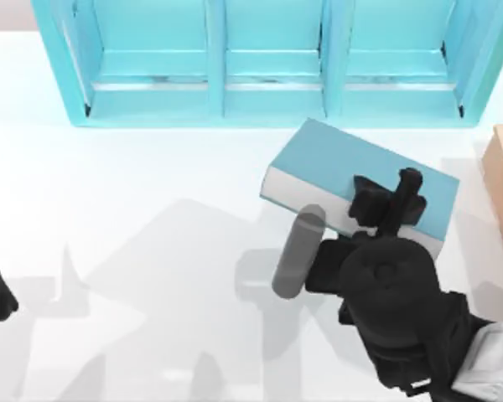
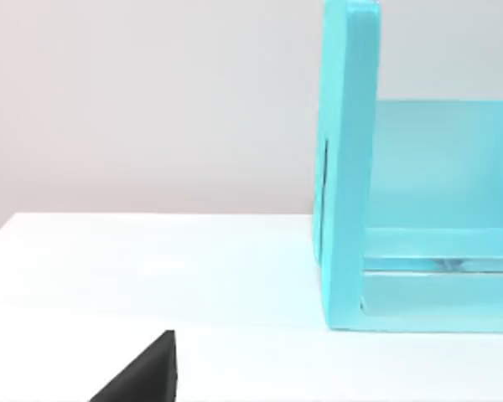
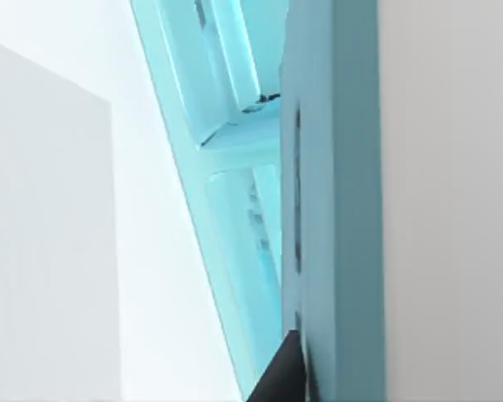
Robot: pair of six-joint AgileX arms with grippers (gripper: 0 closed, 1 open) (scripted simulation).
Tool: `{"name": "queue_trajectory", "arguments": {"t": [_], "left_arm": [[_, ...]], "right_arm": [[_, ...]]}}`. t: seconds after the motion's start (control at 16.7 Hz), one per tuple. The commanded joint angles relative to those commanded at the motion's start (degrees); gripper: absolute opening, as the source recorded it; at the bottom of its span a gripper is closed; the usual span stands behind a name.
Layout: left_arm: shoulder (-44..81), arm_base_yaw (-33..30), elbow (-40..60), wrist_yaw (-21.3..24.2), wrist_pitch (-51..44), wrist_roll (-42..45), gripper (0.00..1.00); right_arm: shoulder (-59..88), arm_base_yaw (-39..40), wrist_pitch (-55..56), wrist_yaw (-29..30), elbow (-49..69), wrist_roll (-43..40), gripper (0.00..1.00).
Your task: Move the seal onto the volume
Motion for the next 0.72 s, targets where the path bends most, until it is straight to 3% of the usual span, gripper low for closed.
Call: {"name": "queue_trajectory", "arguments": {"t": [0.24,0.72], "left_arm": [[0.0,0.0,0.0,0.0,0.0,0.0,1.0],[0.0,0.0,0.0,0.0,0.0,0.0,1.0]], "right_arm": [[0.95,3.63,2.77,1.51,-3.34,-9.56,0.0],[0.76,4.29,2.68,1.93,-3.99,-10.15,0.0]]}}
